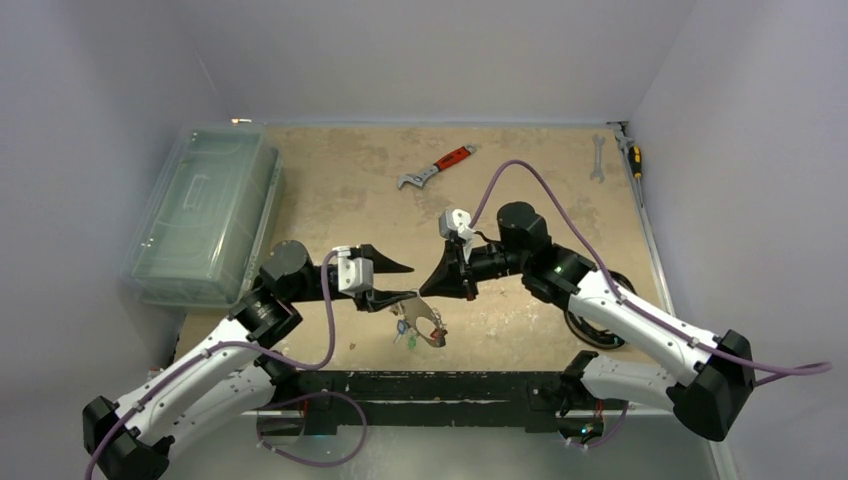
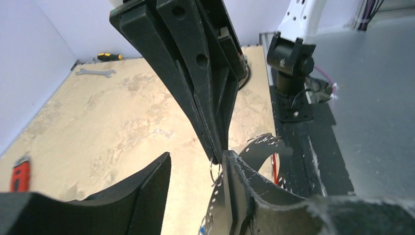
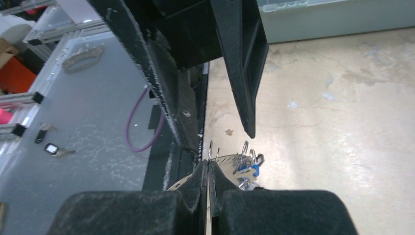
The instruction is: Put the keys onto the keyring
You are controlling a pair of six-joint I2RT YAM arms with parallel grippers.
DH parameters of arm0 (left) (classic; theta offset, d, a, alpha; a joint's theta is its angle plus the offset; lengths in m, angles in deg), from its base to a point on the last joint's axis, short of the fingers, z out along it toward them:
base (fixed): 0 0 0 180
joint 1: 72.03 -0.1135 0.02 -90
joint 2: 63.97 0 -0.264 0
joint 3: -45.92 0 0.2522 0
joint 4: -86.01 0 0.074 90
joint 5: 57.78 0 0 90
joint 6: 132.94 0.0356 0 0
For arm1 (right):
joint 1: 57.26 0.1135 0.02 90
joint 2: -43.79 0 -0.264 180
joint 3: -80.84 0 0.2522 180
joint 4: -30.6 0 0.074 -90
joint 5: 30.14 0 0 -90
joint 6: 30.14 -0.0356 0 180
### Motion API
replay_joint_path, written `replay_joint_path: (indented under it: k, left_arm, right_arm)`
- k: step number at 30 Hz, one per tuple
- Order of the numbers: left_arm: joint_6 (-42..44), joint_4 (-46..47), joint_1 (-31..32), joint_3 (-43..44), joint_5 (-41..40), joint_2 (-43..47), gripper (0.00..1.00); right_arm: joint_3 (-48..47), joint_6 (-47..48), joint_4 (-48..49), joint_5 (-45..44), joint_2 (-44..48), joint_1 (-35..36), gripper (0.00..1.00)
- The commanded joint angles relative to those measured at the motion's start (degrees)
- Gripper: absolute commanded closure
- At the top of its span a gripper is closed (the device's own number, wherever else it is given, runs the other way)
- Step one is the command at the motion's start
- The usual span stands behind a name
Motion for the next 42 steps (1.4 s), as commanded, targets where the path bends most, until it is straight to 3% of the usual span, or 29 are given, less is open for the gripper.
replay_joint_path:
  k: [1, 4, 11, 30, 32, 35, 36, 37, 40, 42]
  left_arm:
    - [9.04, -19.19, 0.18, 10.50, -1.61, -0.50, 0.56]
    - [12.69, -27.86, 0.20, 15.53, -2.27, -2.86, 0.61]
    - [13.35, -31.69, 0.19, 21.17, -0.97, -8.94, 0.66]
    - [11.33, -18.63, 0.22, 18.23, 3.48, -16.16, 0.69]
    - [13.47, -21.11, 0.20, 17.95, 0.07, -16.80, 0.69]
    - [12.40, -18.92, 0.28, 14.72, -5.90, -16.13, 0.66]
    - [11.68, -16.35, 0.26, 13.25, -7.22, -15.50, 0.65]
    - [10.66, -14.54, 0.21, 11.87, -9.29, -14.85, 0.61]
    - [8.22, -10.37, 0.22, 8.94, -17.25, -13.79, 0.53]
    - [6.66, -8.84, 0.20, 8.04, -21.41, -13.89, 0.52]
  right_arm:
    - [-8.92, 7.25, -10.50, -6.52, 0.95, 0.54, 1.00]
    - [-12.94, 9.92, -17.97, -11.61, 0.18, 1.21, 1.00]
    - [-19.51, 12.39, -25.79, -17.80, 0.44, 2.39, 1.00]
    - [-20.15, 13.51, -27.64, -19.00, -0.03, 3.30, 1.00]
    - [-19.18, 11.79, -25.99, -23.14, 0.07, 3.30, 1.00]
    - [-14.26, 3.01, -18.45, -37.20, 1.28, 3.30, 1.00]
    - [-12.84, -0.52, -17.72, -42.17, 1.38, 3.30, 0.97]
    - [-11.44, -4.15, -17.46, -47.30, 1.53, 3.30, 0.82]
    - [-6.89, -16.63, -18.96, -56.71, 2.40, 3.30, 0.56]
    - [-4.58, -27.07, -22.39, -63.15, 3.61, 3.30, 0.26]
